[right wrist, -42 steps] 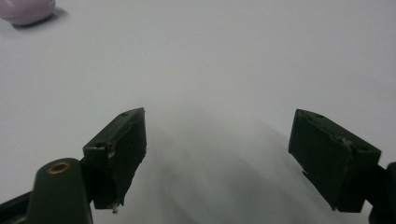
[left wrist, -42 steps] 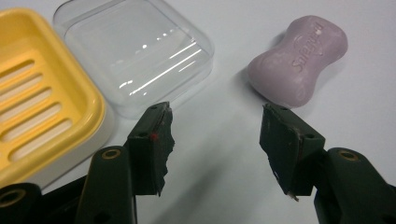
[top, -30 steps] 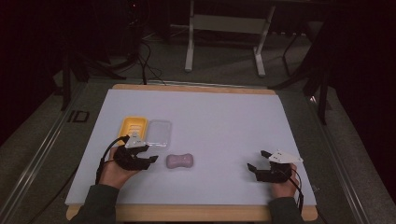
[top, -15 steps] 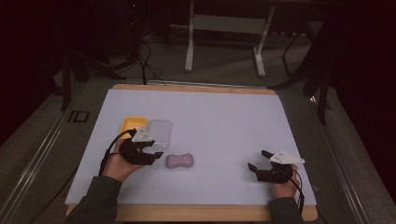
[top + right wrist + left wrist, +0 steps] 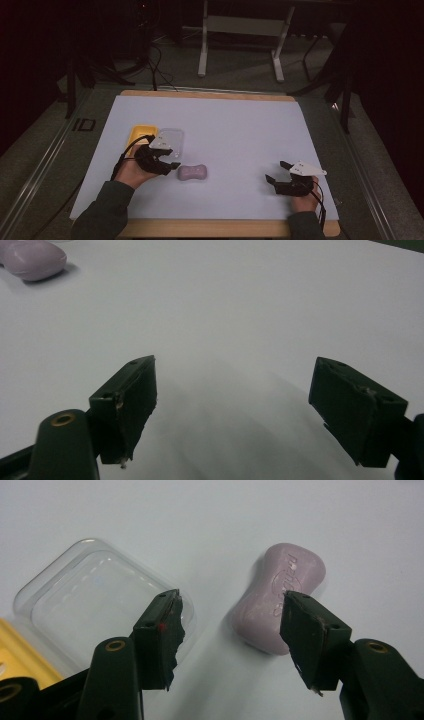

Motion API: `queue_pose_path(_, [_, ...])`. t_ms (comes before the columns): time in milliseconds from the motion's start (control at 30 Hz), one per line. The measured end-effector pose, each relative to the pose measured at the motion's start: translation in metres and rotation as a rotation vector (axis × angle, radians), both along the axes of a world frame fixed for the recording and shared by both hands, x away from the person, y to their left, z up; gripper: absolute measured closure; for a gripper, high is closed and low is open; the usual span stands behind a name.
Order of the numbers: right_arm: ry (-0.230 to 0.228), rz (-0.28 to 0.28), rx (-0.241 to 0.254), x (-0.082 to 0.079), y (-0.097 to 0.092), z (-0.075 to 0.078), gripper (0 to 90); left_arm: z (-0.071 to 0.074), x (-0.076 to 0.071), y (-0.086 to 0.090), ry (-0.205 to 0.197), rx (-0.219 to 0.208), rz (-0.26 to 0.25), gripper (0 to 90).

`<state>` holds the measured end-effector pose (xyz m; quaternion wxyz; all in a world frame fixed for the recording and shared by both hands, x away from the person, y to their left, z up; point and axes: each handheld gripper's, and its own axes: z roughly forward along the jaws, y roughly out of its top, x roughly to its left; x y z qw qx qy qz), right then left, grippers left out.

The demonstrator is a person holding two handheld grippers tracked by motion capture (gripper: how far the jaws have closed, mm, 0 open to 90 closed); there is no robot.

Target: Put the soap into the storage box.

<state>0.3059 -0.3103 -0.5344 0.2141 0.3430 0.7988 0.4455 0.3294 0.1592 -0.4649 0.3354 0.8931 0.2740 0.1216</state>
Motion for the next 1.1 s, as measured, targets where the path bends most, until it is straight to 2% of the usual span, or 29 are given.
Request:
queue_pose_path(167, [-0.002,0.001,0.000,0.000,0.000,0.000,18.9,-0.002,0.004,-0.005,0.010,0.025,-0.023,41.3])
queue_pose_path(567, [-0.005,0.003,-0.002,0.000,0.000,0.000,18.9,-0.001,0.009,-0.014,0.017,0.054,-0.060,40.1])
queue_pose_path(1100, [-0.007,0.007,-0.003,0.000,0.000,0.000,18.9,-0.001,0.018,-0.028,0.049,0.104,-0.126,38.2])
